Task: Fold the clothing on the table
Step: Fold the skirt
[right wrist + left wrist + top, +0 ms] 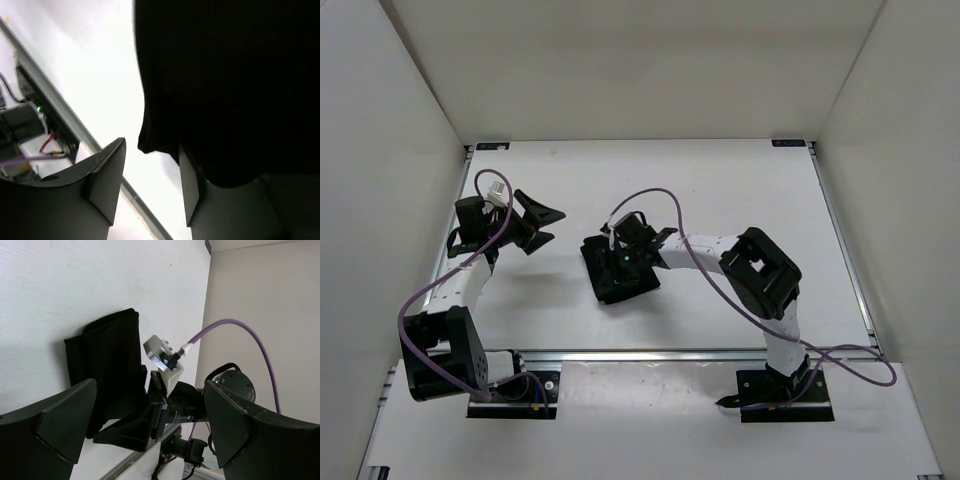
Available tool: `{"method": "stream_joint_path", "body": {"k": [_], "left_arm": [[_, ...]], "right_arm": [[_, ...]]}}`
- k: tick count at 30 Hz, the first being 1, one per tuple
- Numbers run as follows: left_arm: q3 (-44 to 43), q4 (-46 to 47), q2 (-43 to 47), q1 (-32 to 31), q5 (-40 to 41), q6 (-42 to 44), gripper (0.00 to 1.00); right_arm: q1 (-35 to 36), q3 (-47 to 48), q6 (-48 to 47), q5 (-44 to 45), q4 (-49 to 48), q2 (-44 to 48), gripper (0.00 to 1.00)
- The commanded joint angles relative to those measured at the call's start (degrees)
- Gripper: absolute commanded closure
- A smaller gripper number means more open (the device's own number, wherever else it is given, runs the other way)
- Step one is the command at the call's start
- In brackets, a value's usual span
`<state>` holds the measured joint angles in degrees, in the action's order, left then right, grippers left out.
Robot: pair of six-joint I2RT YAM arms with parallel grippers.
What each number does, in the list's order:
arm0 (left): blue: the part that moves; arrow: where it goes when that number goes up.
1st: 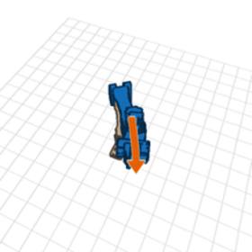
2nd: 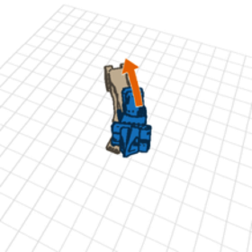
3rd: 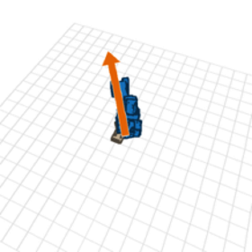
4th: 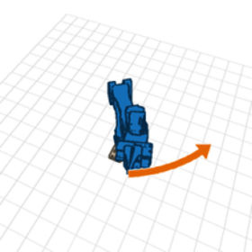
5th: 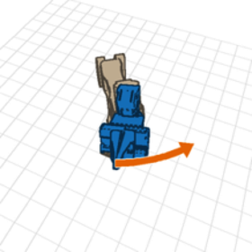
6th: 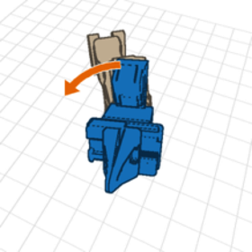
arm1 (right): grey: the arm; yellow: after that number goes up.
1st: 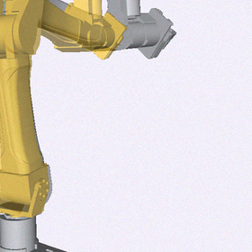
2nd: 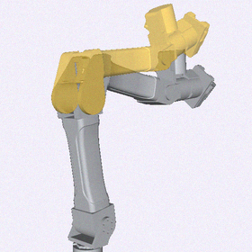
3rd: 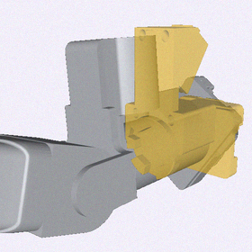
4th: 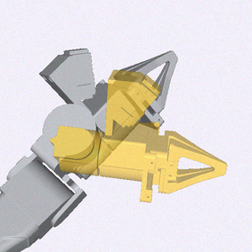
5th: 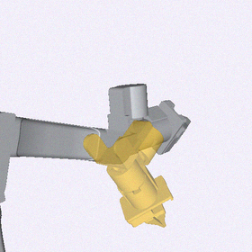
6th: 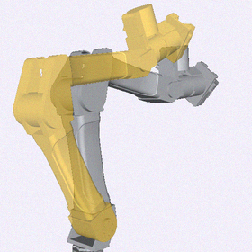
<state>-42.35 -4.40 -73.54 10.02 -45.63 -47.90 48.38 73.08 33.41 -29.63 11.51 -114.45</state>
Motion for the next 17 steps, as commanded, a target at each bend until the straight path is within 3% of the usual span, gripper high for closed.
{"method": "stream_joint_path", "body": {"k": [1,5,8,14,17], "left_arm": [[0.6,0.8,2.09,0.35,-1.31,0.44,0.01],[-1.68,-2.61,1.21,0.96,-2.97,2.54,0.01],[-4.66,-7.53,-0.72,0.88,-4.21,6.13,0.01],[-7.84,-16.95,-0.82,-2.02,0.27,15.02,0.01],[-7.4,-20.37,0.23,-2.46,0.89,17.92,0.01]], "right_arm": [[0.05,7.57,-1.41,4.74,3.86,-4.01,0.56],[-1.27,14.89,-3.61,8.36,11.33,0.97,0.53],[-4.42,15.34,-2.65,10.65,15.99,9.4,0.52],[-13.03,-1.85,-0.98,9.23,13.72,25.31,0.48],[-12.0,-1.81,-7.45,17.28,18.53,27.09,0.4]]}}
